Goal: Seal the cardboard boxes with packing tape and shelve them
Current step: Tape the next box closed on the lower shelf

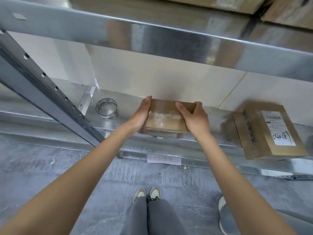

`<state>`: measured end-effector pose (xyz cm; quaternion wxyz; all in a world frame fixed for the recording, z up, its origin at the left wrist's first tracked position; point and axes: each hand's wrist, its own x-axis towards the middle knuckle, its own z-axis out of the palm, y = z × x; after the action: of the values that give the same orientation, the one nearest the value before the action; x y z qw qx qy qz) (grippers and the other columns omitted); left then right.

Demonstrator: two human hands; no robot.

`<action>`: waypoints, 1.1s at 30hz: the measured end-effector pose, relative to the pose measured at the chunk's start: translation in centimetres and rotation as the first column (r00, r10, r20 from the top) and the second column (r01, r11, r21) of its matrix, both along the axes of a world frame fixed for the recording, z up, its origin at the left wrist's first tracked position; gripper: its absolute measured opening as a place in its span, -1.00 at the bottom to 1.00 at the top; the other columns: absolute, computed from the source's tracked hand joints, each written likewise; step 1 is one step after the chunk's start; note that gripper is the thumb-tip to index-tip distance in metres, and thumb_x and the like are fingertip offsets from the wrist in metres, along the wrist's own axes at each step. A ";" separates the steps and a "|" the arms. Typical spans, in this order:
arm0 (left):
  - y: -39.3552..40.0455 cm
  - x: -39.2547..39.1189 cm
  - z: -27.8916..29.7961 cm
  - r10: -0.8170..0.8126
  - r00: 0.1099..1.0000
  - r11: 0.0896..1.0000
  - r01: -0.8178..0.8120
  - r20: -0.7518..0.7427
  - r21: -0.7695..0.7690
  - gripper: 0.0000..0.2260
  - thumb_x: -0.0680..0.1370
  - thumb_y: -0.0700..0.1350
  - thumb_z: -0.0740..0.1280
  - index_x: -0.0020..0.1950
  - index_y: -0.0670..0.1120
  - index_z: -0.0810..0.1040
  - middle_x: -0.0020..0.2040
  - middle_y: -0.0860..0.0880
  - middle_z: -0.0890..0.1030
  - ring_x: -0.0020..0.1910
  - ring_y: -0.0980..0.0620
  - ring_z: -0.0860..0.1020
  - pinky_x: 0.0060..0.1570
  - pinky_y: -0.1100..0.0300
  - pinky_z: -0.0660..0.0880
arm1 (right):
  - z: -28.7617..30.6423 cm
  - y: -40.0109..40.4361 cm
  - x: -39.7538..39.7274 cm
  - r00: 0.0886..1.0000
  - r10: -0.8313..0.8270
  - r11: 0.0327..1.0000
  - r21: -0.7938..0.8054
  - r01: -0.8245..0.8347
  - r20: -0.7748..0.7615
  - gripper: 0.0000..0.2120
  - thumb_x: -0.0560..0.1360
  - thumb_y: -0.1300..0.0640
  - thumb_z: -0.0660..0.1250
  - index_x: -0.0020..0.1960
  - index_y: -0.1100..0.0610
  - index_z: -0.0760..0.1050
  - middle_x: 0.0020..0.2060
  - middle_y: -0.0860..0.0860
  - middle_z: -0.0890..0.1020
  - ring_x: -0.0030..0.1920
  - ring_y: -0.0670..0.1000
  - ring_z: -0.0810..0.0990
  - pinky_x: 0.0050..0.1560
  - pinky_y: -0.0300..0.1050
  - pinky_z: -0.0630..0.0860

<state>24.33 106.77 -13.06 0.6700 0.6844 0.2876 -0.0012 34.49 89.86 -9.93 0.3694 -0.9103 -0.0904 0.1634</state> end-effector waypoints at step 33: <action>2.1 2.8 -0.8 0.121 0.992 0.992 -0.123 -0.046 -0.036 -0.56 0.68 0.13 -0.04 0.28 -0.10 0.48 0.22 -0.08 0.58 0.21 0.00 0.53 0.28 0.12 0.40 | -2.1 2.3 -6.3 0.633 0.613 0.789 -0.411 -0.456 0.474 -0.25 0.48 -0.08 0.36 0.56 0.09 0.14 0.52 0.06 0.24 0.54 0.11 0.15 0.46 0.32 0.12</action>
<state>27.14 108.88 -13.91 0.6754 0.6523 0.3435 0.0191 28.21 92.16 -12.03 0.1380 -0.8845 -0.4455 -0.0116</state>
